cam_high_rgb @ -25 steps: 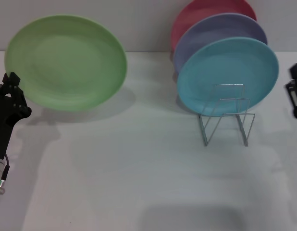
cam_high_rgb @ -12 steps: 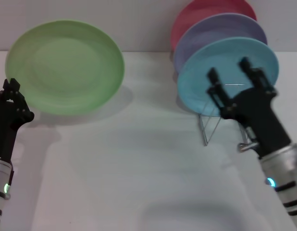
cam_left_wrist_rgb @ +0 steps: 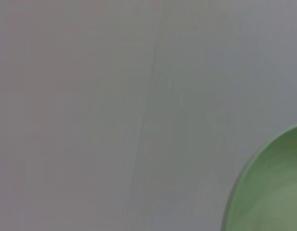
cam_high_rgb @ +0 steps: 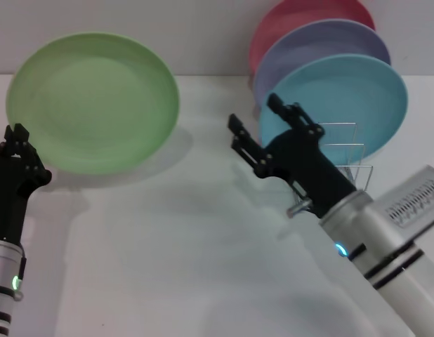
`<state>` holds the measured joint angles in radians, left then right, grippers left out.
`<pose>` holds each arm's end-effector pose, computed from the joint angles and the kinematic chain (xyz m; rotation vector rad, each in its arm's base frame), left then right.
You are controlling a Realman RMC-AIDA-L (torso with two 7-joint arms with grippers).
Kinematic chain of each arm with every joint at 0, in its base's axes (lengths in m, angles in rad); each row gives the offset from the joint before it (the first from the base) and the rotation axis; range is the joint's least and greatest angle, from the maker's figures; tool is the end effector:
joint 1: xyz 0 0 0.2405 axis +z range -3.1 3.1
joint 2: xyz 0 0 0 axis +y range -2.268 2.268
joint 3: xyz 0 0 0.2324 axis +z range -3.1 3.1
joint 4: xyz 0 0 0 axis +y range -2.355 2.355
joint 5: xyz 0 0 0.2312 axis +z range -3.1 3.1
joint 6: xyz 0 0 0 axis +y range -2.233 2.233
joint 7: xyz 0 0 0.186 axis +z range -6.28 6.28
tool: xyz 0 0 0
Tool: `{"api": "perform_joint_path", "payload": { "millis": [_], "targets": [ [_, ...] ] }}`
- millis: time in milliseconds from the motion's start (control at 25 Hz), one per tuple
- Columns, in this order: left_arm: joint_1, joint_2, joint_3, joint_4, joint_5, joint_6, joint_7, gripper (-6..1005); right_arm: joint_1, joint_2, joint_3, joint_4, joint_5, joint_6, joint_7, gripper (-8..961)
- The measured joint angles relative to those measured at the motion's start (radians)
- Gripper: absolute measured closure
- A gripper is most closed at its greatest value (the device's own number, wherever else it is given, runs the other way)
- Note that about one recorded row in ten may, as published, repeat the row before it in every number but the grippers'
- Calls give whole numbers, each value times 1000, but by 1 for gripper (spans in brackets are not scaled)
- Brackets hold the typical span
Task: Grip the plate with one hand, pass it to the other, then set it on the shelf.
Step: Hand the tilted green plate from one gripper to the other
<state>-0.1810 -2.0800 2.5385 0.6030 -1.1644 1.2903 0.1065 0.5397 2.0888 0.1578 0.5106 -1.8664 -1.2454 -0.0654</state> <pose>-0.2769 0.3141 -0.0426 -1.4045 -0.6274 -0.8601 0.1757 0.3336 -0.1250 -1.9527 0.3834 0.9886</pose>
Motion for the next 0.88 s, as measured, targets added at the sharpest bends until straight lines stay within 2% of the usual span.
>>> {"api": "perform_joint_path", "payload": {
  "millis": [160, 880],
  "targets": [
    [-7, 0, 48, 32, -77, 6, 69, 949, 44, -1, 6, 1, -8, 44, 41, 230],
    [-11, 0, 121, 109, -207, 6, 250, 947, 116, 0, 44, -11, -27, 138, 49, 231]
  ]
}}
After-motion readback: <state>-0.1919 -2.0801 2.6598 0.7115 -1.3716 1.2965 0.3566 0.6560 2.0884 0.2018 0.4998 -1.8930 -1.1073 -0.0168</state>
